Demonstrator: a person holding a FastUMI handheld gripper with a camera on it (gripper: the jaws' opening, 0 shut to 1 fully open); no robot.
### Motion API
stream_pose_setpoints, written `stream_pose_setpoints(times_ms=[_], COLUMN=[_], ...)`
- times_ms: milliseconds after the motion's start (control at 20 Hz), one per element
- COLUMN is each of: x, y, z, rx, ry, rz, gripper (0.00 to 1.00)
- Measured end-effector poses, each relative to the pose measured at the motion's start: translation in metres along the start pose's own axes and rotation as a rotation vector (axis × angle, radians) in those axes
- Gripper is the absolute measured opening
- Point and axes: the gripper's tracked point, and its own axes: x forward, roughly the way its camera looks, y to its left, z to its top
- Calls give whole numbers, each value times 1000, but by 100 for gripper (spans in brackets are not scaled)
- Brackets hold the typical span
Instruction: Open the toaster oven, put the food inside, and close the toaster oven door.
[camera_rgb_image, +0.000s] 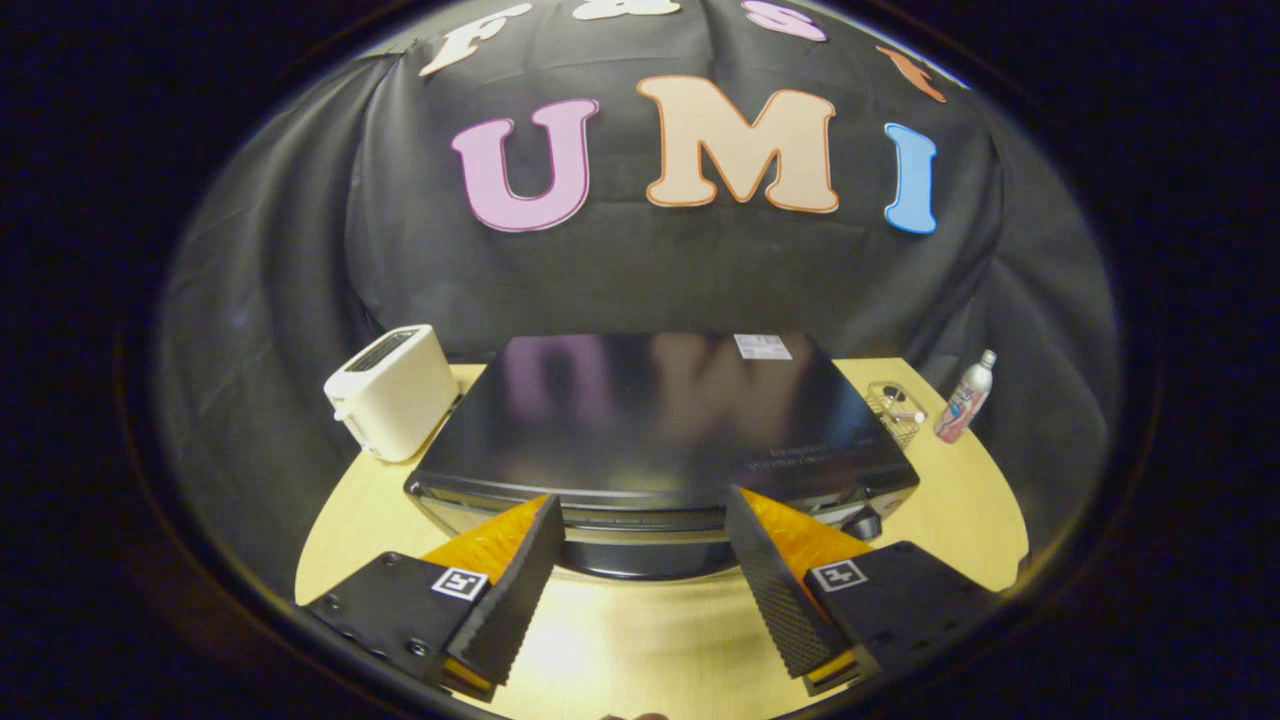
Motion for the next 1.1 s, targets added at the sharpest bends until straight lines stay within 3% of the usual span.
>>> stream_pose_setpoints(times_ms=[450,750,1100], x=[-42,-61,-70], y=[-2,-6,-5], z=[-48,-101,-162], rx=[-34,35,-14], ry=[43,135,262], rz=[-11,-14,-10], gripper=[100,99,98])
